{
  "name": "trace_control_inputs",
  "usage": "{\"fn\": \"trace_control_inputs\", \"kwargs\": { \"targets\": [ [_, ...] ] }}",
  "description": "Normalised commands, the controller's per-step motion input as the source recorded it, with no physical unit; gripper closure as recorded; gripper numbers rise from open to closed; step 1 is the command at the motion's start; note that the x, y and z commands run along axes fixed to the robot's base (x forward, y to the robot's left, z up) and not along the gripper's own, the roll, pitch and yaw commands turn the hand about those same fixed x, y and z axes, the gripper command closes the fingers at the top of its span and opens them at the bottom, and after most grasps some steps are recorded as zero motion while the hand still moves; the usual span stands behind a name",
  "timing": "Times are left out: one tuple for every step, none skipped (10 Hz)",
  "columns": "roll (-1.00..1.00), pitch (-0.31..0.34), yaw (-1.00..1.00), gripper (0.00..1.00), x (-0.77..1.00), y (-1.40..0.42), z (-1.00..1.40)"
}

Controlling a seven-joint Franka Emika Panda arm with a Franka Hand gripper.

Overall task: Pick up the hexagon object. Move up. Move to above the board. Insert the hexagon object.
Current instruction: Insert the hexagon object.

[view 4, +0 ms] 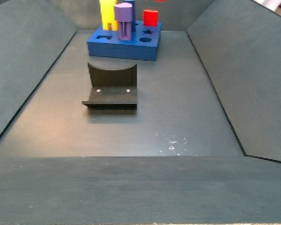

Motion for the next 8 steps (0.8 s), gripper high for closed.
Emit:
{"fn": "trace_control_inputs", "kwargs": {
  "targets": [
    [0.0, -0.037, -0.8, 1.0, 0.0, -0.21, -0.83],
    [0.0, 0.01, -0.6, 1.0, 0.19, -0.22, -0.82],
    [0.04, 0.016, -0.35, 1.0, 0.4, -0.22, -0.75],
    [0.1, 0.011, -0.5, 1.0, 0.46, -0.21, -0.75],
    [0.03, 0.0, -0.89, 1.0, 0.1, -0.09, -0.67],
    [0.0, 0.0, -1.0, 1.0, 0.0, 0.0, -0.62],
    [0.0, 0.0, -1.0, 1.0, 0.0, 0.0, -0.62],
    [0.0, 0.001, -1.0, 1.0, 0.0, 0.0, -0.46]
  ]
}}
